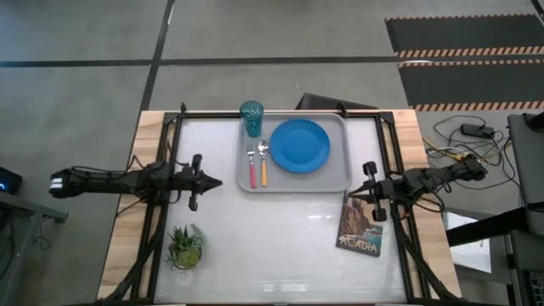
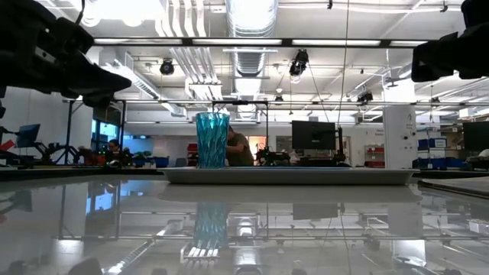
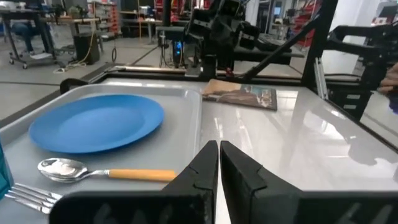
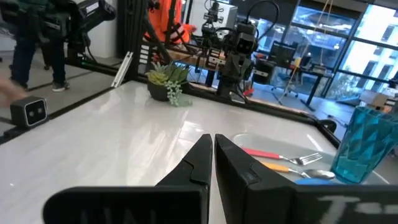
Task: Pick and place plate/cup/fork/spoon on tray
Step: Return to Home Position
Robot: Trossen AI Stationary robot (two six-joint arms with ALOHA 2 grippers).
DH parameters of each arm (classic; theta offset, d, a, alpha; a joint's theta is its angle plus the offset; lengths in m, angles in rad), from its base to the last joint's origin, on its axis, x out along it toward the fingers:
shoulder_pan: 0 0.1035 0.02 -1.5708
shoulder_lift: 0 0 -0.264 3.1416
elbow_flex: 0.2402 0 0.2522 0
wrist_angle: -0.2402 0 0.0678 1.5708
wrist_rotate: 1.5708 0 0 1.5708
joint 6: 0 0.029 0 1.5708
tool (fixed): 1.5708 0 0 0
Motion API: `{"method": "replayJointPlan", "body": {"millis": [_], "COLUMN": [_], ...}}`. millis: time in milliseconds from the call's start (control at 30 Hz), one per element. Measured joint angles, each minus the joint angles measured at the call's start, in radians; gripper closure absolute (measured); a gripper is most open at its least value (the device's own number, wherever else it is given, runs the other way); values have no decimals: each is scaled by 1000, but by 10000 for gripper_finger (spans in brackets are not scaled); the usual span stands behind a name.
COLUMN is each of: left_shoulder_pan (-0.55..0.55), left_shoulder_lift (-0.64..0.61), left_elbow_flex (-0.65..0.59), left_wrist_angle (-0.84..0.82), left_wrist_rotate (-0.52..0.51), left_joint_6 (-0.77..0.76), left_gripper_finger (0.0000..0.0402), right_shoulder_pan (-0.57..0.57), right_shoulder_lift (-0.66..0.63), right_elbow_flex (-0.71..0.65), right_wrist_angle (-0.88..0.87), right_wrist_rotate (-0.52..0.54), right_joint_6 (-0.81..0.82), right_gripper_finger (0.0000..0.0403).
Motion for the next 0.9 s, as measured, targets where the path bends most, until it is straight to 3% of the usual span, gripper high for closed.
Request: {"method": "replayJointPlan", "body": {"millis": [300, 900], "left_shoulder_pan": [0, 0], "left_shoulder_lift": [50, 139], "left_elbow_flex": [0, -1], "left_wrist_angle": [0, 0], "left_wrist_rotate": [0, -1], "left_joint_6": [0, -1], "left_gripper_finger": [402, 402], "right_shoulder_pan": [0, 0], "right_shoulder_lift": [13, 13], "right_elbow_flex": [0, 0], "right_wrist_angle": [0, -1], "right_wrist_rotate": [0, 0], "right_joint_6": [-85, -53], "right_gripper_finger": [394, 394]}}
